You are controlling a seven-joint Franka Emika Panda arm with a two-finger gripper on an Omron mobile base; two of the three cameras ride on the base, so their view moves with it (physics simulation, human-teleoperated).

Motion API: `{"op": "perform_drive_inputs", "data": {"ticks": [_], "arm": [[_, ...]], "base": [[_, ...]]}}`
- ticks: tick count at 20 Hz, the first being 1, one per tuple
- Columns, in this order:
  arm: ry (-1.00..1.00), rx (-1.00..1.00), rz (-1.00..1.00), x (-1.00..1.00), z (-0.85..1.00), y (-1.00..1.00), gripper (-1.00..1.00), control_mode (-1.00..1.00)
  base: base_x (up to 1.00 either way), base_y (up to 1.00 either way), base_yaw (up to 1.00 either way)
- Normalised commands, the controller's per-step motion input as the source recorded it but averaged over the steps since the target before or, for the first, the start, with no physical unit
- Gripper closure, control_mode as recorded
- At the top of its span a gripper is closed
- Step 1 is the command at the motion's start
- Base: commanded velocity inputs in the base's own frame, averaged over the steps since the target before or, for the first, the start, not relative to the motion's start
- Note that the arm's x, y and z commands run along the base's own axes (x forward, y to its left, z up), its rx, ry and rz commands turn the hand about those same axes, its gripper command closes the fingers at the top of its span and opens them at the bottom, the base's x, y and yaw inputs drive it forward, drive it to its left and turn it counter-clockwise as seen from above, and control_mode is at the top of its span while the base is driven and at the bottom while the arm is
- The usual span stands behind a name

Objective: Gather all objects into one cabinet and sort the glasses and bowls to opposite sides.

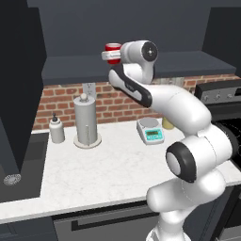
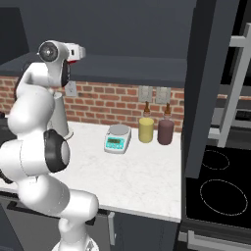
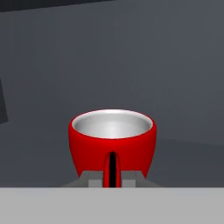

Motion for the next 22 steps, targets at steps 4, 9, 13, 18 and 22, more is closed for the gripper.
{"op": "perform_drive_inputs", "data": {"ticks": [4,9,13,18,22], "arm": [[0.00,0.00,-0.03,-0.41,0.16,-0.01,1.00,-1.00],[-0.04,0.00,0.00,-0.56,0.40,-0.13,1.00,-1.00],[-0.05,0.00,0.00,-0.62,-0.04,-0.07,1.00,-1.00],[-0.11,0.00,0.00,-0.87,-0.05,-0.18,1.00,-1.00],[-0.04,0.00,0.00,-1.00,0.21,-0.40,1.00,-1.00]], "base": [[0.00,0.00,0.00],[0.00,0.00,0.00],[0.00,0.00,0.00],[0.00,0.00,0.00],[0.00,0.00,0.00]]}}
